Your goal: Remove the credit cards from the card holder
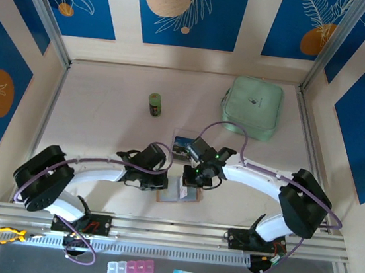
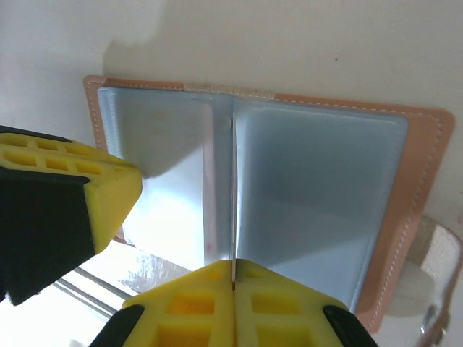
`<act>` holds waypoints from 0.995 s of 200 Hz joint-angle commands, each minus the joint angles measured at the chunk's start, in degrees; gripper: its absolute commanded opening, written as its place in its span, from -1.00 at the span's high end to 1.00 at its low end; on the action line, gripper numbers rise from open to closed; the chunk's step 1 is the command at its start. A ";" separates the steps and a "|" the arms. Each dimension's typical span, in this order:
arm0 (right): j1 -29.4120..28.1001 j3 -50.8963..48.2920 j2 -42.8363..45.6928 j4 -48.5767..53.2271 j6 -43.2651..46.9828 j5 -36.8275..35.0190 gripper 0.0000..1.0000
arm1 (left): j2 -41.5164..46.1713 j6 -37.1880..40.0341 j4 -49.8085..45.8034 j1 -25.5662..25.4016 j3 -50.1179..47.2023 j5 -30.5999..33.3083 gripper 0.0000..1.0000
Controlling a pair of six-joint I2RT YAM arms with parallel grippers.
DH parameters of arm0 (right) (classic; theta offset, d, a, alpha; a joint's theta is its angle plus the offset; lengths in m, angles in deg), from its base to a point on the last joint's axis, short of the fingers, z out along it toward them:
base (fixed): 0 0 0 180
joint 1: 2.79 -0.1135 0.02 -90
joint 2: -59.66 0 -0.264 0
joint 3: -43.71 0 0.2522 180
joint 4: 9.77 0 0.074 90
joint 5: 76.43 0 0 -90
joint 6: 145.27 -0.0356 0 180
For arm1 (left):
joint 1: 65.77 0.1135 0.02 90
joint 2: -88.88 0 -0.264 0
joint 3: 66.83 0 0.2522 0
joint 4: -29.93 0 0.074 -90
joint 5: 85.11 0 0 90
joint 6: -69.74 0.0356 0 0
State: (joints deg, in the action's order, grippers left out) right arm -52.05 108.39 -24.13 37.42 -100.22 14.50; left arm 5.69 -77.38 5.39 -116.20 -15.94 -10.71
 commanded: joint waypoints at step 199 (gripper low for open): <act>17.83 36.92 -14.43 20.67 76.07 3.87 1.00 | 10.52 -0.23 -7.64 1.39 -2.34 6.17 0.91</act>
State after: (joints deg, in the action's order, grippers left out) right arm -36.51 139.97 -34.92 54.88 -30.63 13.63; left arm 14.89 -77.36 -0.03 -115.68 -17.45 -5.77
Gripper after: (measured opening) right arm 0.063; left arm 0.049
